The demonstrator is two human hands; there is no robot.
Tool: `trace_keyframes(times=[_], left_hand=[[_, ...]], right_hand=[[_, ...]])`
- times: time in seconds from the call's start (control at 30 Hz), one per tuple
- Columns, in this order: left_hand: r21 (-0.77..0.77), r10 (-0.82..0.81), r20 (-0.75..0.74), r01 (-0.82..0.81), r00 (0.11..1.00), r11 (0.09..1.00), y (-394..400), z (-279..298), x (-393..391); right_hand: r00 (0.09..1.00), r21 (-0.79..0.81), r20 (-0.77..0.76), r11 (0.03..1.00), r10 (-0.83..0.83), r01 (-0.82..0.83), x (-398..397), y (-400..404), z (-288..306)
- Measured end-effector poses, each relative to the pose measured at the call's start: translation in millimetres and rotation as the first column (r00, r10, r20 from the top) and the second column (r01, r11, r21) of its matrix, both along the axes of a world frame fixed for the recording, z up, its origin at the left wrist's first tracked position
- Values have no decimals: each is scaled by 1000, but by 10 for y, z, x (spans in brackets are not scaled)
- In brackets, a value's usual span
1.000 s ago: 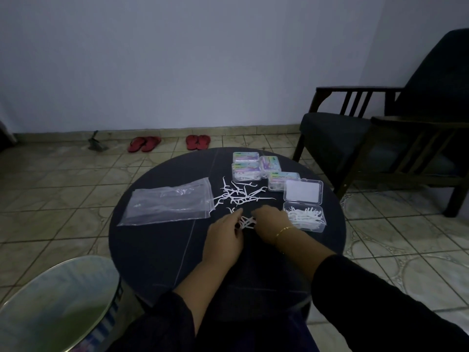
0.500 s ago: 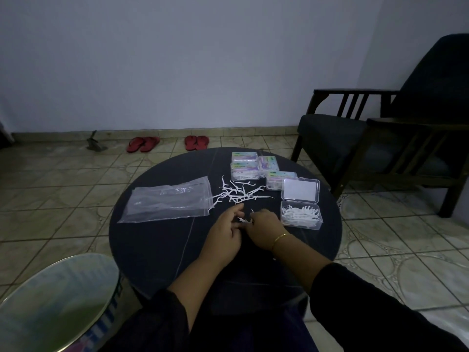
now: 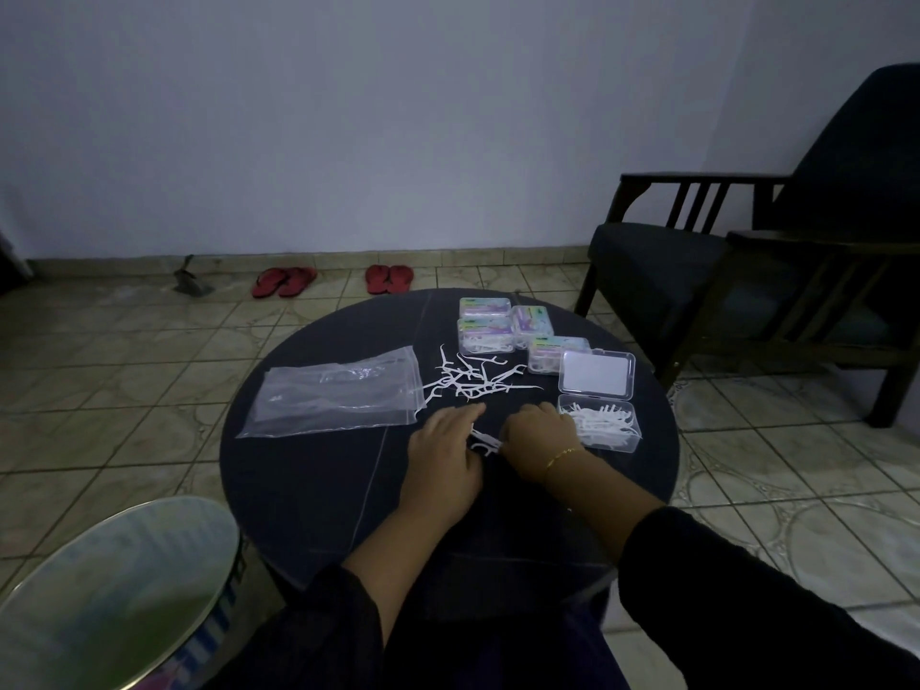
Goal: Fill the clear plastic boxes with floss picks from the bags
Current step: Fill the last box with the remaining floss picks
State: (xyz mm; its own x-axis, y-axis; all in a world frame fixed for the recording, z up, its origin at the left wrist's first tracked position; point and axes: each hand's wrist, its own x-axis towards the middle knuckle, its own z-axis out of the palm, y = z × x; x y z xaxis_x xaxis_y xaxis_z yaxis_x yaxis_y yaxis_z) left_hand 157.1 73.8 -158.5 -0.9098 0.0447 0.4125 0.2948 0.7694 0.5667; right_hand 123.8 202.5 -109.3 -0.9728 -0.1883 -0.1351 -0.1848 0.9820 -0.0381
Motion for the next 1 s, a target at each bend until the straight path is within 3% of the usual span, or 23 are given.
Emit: trace_keyframes(times=[0.17,0.43,0.67,0.8,1.0], left_hand=[[-22,23,16,-22,1000,1000,1,22,7],[-97,7,113,4,994,995,5,17,-32],[-120,-8,302,46,953,992,-107,143,-183],[-193,-32,323,98,946,976,-119,284,-232],[-288,-2,389,123,921,950,-117,380,-290]], right_hand=[[988,68,152,997,8,-19,-35,56,130],[968,64,248,997,23,-40,-71,69,188],[973,-317,221,949,73,1,-77,256,393],[986,-515,139,857,92,-8,-82,329,523],[996,-629,72,777,47,9,-139,580,686]])
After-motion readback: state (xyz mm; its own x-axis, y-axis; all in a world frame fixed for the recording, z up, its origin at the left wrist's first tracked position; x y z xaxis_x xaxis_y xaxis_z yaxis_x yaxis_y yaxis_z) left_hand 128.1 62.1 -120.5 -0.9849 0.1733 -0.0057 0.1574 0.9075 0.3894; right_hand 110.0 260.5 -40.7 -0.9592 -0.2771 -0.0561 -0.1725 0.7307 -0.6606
